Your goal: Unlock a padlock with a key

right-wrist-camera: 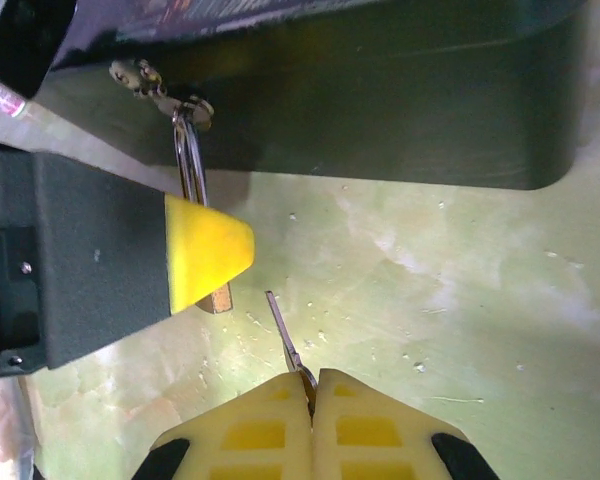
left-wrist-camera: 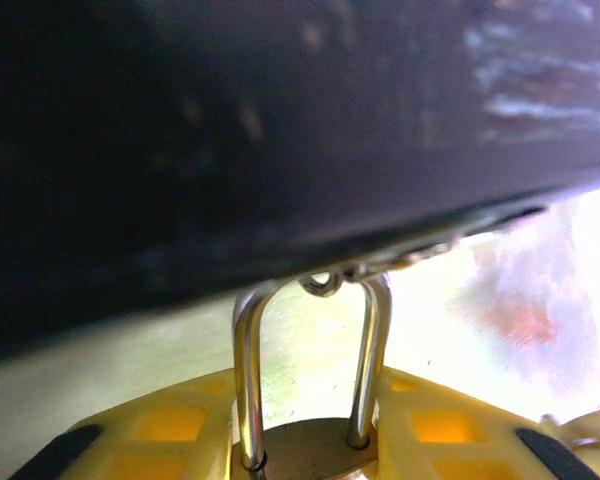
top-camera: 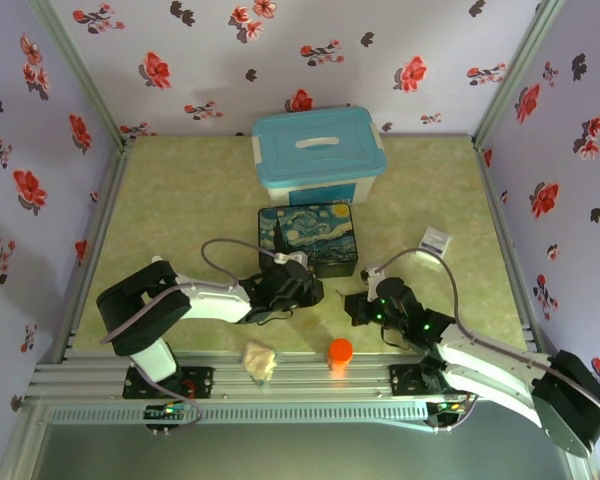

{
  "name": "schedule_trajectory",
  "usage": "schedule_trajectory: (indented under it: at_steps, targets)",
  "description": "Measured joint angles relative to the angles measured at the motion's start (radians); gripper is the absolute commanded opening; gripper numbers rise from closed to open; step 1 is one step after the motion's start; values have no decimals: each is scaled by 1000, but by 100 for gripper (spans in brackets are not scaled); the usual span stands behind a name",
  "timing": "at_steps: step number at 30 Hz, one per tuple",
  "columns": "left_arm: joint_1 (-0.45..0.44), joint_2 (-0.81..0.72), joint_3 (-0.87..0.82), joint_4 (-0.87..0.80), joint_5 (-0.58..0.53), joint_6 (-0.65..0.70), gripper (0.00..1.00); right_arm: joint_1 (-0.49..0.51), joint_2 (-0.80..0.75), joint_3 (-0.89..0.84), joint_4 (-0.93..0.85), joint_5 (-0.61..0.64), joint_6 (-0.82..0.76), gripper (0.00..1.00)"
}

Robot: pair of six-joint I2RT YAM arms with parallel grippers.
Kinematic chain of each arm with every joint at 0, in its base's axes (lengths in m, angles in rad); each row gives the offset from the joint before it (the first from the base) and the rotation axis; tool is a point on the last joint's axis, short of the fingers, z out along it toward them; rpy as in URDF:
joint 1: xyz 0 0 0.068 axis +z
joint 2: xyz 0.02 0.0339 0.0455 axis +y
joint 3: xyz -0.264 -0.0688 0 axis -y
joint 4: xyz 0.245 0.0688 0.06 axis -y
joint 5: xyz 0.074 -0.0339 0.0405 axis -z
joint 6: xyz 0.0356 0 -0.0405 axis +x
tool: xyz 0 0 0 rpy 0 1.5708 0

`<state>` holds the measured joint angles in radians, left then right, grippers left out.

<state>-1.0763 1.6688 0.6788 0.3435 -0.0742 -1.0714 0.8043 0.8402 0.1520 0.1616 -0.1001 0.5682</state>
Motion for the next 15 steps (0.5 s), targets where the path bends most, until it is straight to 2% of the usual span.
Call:
schedule_trajectory:
  at_steps: [8,15]
  targets:
    - [0,21,-1,134,4,-163,6,69,120,-5,114,14,-27,0]
    - [-6,88,-1,297,-11,-223,5,74,73,-50,165,68,-15,0]
